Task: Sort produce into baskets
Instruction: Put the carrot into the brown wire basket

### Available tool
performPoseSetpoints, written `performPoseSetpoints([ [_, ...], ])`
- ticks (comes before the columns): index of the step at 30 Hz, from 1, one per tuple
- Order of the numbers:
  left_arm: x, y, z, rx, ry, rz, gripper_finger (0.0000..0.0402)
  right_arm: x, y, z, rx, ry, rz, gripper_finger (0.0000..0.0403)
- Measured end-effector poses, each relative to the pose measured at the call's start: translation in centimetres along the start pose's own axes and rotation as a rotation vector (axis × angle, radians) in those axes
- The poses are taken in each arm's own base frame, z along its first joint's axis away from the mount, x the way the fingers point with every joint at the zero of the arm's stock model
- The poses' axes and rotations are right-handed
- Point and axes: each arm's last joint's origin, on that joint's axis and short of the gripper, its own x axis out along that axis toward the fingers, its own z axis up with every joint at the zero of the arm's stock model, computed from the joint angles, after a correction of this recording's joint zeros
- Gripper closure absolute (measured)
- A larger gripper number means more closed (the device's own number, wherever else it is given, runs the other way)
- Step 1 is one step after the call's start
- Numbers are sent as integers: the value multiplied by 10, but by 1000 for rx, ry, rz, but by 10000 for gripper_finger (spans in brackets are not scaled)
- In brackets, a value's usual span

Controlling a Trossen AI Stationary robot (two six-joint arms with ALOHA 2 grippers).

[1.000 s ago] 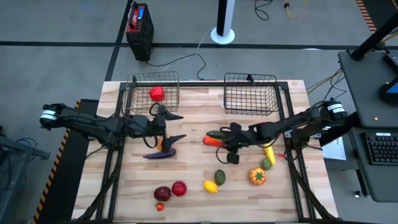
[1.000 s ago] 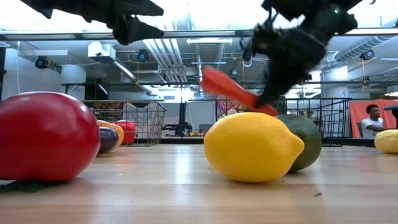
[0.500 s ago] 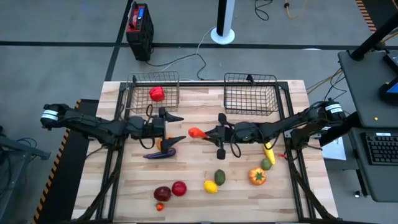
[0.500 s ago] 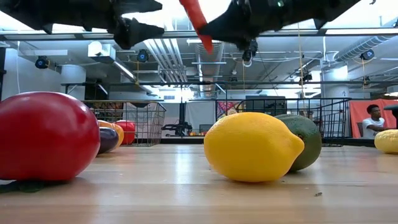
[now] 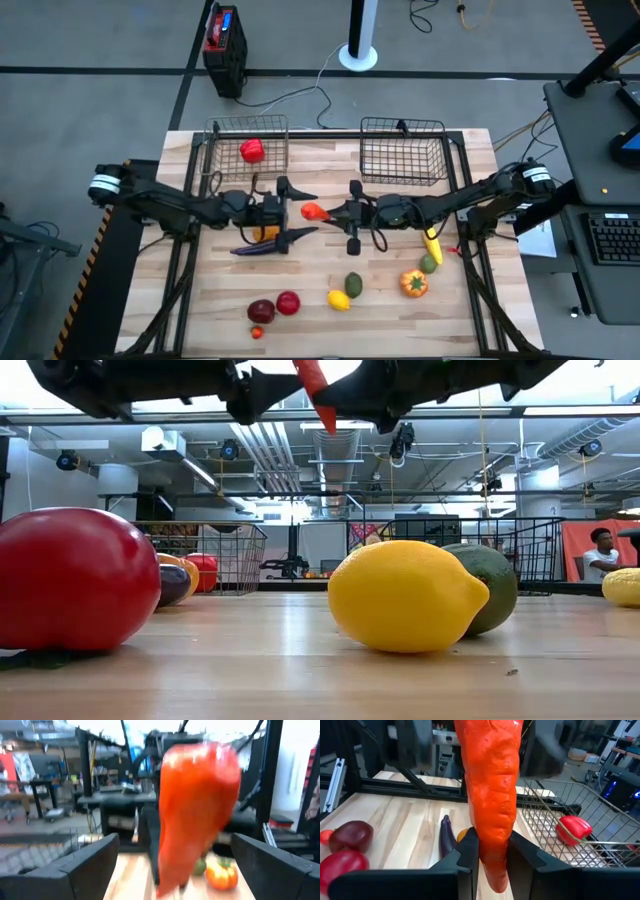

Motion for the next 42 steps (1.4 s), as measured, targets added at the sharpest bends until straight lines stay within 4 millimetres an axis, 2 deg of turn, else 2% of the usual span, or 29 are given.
performPoseSetpoints([
  [6, 2, -1, 1, 0, -75, -32, 35, 0, 0, -2, 2, 23, 3, 339],
  [11, 4, -1, -1, 1, -66, -32, 50, 0, 0, -2, 0, 23, 3, 339],
  [34, 3, 0, 0, -7, -80, 5, 207, 0, 0, -2, 0, 23, -2, 339],
  [37, 3, 0, 0, -8, -80, 5, 231, 0, 0, -2, 0, 24, -4, 330],
  [42, 3, 0, 0, -8, -81, 6, 255, 0, 0, -2, 10, 24, -1, 293],
])
